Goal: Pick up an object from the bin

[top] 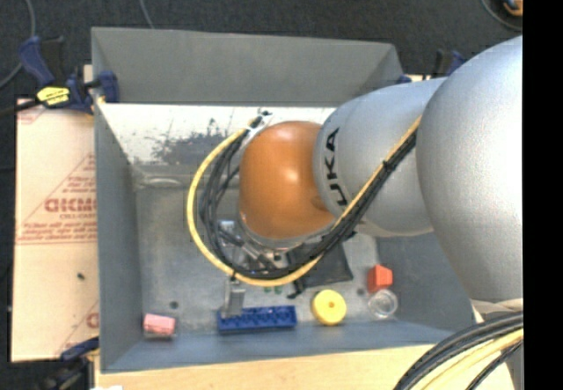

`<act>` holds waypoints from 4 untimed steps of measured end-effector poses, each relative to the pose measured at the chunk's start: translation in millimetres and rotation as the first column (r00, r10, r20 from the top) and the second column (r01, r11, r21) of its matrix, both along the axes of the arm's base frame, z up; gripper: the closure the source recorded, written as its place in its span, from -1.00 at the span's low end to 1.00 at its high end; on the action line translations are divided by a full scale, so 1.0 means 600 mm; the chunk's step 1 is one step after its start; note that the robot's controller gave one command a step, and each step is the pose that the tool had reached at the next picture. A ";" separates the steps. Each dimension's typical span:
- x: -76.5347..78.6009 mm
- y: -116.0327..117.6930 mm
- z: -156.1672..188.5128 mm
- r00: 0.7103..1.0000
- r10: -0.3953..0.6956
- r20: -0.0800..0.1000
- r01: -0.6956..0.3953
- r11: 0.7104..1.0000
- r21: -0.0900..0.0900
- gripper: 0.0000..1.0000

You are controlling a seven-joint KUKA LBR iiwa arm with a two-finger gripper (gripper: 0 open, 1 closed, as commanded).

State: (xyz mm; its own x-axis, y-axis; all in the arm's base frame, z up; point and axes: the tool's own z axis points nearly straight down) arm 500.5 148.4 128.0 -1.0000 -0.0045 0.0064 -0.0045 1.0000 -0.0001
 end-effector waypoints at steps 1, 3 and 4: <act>0.004 -0.001 0.007 1.000 -0.005 0.008 0.005 1.000 0.001 -1.00; 0.020 -0.001 0.024 0.990 0.138 0.011 -0.138 0.990 0.001 -1.00; -0.012 -0.017 -0.028 0.999 -0.039 0.009 0.039 0.999 0.002 -1.00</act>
Offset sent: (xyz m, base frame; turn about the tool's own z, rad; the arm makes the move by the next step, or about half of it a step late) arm -0.0245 -0.0775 -0.0325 0.1343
